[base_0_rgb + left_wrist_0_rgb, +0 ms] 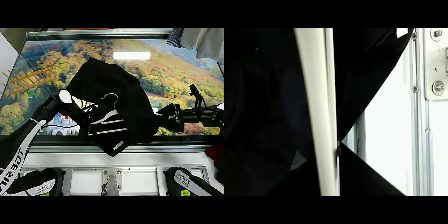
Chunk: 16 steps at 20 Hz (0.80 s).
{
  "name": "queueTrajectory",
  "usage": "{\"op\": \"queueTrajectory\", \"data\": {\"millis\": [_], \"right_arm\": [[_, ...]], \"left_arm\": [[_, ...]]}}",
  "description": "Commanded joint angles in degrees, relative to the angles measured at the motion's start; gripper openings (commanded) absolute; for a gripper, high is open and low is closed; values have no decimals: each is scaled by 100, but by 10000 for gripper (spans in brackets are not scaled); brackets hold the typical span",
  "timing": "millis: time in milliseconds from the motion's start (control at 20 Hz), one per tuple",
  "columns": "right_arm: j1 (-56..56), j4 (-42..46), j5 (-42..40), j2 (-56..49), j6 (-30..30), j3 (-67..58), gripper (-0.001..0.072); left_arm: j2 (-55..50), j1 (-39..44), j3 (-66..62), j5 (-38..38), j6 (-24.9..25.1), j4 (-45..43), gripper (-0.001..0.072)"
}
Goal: Fold the clothes and pants, and hang the long-sleeved shirts on hangers.
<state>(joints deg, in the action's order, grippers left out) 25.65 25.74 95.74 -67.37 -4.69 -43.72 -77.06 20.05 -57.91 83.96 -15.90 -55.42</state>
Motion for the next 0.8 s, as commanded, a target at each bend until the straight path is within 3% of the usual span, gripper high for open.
{"op": "queueTrajectory", "data": {"millis": [0,750], "right_arm": [[-2,-299,-83,-227,-522,227,684],[-1147,-697,-85,-885,-691,232,684]], "left_arm": [[-2,-4,-4,-13,2,0,13],[-2,-4,-2,-20,2,0,13]]}}
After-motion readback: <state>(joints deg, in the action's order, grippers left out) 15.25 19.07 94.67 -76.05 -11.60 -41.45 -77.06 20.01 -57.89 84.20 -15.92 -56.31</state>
